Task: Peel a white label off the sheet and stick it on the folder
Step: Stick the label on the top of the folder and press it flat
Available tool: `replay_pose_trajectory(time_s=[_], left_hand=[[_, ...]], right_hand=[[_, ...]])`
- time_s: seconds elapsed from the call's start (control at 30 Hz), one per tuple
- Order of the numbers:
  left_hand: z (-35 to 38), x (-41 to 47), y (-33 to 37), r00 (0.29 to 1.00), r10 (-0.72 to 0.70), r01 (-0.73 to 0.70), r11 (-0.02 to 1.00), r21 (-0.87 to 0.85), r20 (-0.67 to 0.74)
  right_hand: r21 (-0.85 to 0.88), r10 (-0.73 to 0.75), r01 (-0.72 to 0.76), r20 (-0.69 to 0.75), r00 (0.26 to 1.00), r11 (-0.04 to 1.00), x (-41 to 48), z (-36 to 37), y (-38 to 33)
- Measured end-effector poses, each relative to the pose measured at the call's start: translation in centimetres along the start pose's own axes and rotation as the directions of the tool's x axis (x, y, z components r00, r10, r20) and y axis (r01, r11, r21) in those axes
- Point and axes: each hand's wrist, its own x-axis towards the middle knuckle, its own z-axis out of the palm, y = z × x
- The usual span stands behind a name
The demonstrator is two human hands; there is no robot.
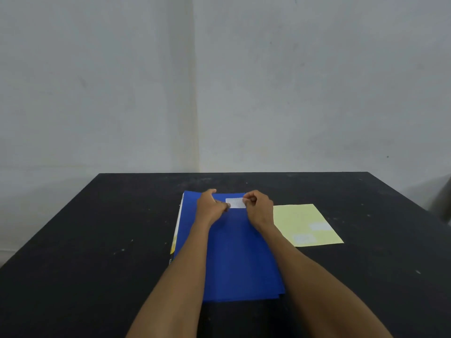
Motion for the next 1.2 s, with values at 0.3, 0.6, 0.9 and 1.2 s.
replay_pose_trajectory(time_s=[0.3,0.6,0.9,1.2], left_hand=[[-4.4,2.1,-0.5,0.974,-0.093,0.122,0.984,0.132,-0.208],[-7.6,4.8,-0.9,0.932,-0.103,0.221,0.921,0.32,-0.347],[-7.4,6.7,-2.1,0.929,-0.019,0.208,0.853,0.479,-0.371],[-6.5,6.5,-2.3,0.93,0.019,0.211,0.79,0.575,-0.367]], right_hand=[[0.064,0.103,-0.103,0.003,0.995,0.993,0.5,4.0,-3.1],[0.114,0.301,-0.296,-0.024,0.953,0.948,2.5,9.4,-5.6],[0.009,0.314,-0.314,-0.047,0.948,0.949,3.8,12.1,-5.4],[-0.043,0.268,-0.273,-0.097,0.959,0.961,3.2,13.0,-4.4]])
